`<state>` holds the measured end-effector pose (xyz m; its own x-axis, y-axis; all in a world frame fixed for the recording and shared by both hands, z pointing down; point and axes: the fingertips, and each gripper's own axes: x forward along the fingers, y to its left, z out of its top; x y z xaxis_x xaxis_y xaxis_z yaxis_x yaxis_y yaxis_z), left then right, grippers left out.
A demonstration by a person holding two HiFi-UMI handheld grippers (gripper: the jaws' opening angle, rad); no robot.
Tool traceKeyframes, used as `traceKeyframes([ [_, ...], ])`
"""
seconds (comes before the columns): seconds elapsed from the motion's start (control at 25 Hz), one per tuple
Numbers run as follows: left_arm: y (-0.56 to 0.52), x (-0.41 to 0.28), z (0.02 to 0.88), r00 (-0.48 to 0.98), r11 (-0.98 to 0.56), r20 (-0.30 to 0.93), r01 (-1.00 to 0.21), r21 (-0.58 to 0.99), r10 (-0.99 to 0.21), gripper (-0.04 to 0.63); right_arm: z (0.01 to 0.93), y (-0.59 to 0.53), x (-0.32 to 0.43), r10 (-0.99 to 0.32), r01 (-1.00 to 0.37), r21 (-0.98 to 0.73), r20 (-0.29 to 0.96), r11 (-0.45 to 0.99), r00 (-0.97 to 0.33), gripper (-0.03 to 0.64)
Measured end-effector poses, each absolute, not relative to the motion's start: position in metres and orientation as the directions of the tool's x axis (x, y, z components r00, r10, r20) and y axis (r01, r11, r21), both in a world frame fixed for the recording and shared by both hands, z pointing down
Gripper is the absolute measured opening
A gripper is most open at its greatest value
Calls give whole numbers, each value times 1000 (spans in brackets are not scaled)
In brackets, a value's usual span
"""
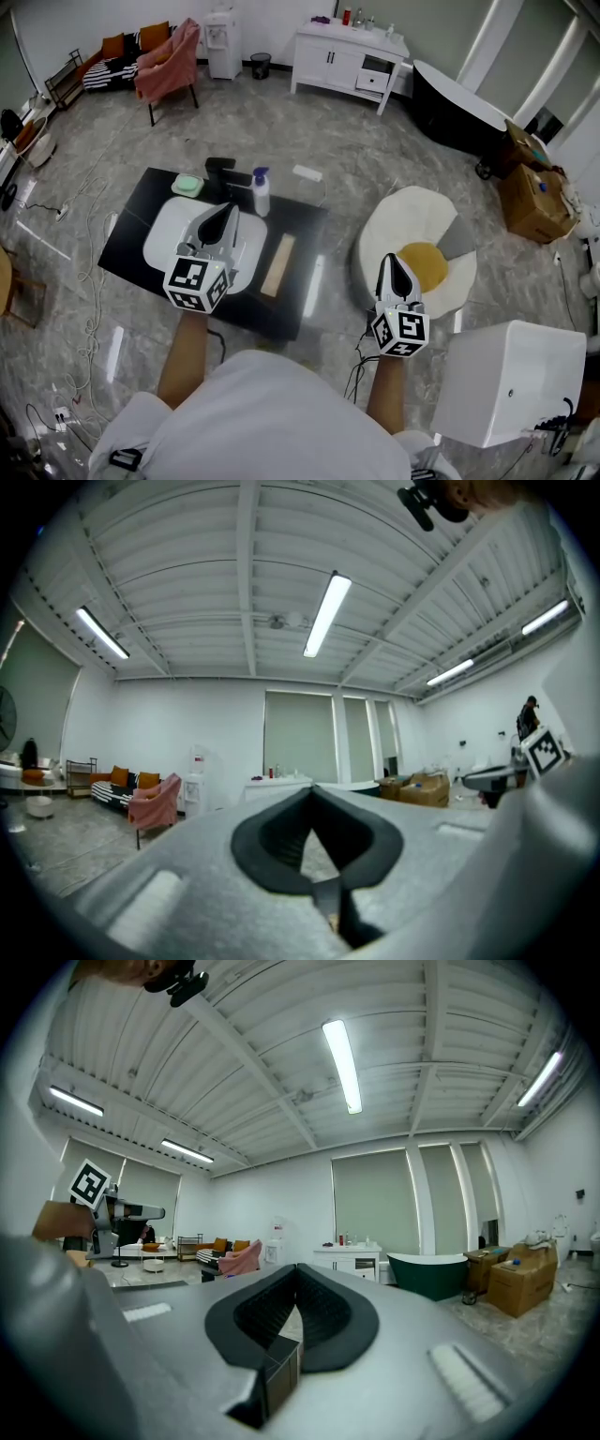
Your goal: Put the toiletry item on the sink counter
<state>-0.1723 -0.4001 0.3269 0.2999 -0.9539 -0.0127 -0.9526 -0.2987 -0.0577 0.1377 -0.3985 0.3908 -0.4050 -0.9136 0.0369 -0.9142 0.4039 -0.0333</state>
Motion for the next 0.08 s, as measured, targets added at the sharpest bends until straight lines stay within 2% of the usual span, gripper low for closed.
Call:
traceKeyframes([
  [0.08,-399,-172,327,297,-296,-13,-954,-53,-955,-3,389,-398,138,-913,-913,-33,33,406,-407,3],
])
